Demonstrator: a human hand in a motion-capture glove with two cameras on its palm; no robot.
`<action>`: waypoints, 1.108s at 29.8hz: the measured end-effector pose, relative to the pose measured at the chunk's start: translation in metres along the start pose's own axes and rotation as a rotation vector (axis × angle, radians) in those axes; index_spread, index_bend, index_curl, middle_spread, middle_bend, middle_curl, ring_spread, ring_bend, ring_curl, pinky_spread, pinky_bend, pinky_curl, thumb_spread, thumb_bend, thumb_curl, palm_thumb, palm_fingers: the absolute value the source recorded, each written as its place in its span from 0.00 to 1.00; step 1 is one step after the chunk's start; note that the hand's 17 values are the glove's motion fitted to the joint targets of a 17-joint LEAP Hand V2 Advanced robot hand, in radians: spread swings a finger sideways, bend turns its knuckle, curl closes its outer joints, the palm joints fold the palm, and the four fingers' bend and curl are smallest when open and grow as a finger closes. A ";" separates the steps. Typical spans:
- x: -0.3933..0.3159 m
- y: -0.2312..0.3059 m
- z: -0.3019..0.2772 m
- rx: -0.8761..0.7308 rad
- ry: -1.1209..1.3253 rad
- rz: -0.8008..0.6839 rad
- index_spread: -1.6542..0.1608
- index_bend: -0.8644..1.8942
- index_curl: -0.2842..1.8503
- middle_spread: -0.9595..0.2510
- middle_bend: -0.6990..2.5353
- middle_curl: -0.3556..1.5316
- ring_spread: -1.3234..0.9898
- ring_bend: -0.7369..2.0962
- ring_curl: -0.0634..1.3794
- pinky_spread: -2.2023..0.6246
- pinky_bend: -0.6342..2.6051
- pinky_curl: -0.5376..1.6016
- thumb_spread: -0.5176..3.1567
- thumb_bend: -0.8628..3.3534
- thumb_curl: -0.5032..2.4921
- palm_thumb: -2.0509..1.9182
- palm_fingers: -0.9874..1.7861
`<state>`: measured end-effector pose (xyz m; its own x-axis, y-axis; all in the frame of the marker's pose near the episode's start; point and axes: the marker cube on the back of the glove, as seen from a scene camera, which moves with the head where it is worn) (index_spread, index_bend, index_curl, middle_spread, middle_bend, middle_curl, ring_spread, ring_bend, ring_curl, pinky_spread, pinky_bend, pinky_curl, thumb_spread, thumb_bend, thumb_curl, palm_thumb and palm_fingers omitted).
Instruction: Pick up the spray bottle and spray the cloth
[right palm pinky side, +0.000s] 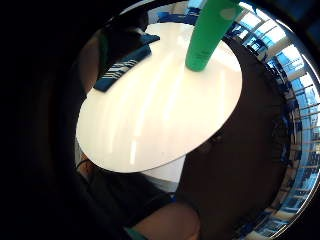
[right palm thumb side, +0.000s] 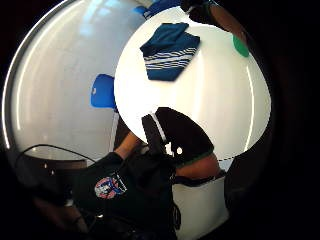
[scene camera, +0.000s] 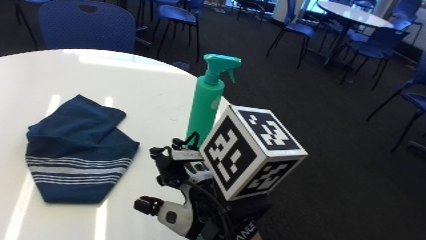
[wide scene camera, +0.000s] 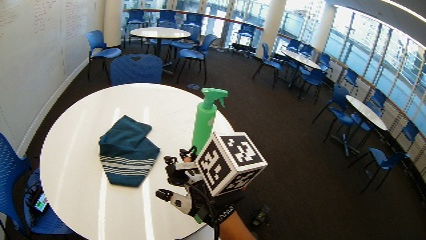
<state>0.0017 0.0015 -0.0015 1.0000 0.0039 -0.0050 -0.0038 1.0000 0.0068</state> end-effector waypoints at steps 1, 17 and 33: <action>0.000 0.000 -0.001 0.002 0.001 0.001 0.79 0.42 0.17 0.77 0.28 0.22 0.58 0.36 0.08 0.82 0.30 0.28 0.26 0.25 0.19 0.60 0.55; 0.014 0.005 -0.012 0.020 0.032 0.043 0.68 0.40 0.25 0.76 0.27 0.28 0.58 0.35 0.17 0.85 0.29 0.35 0.42 0.24 0.22 0.62 0.53; 0.038 0.011 -0.032 0.049 0.080 0.120 0.67 0.38 0.28 0.77 0.27 0.30 0.58 0.34 0.19 0.86 0.28 0.38 0.46 0.23 0.24 0.63 0.53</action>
<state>0.0394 0.0131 -0.0338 0.9887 0.1262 -0.0806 -0.1215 0.9907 0.0604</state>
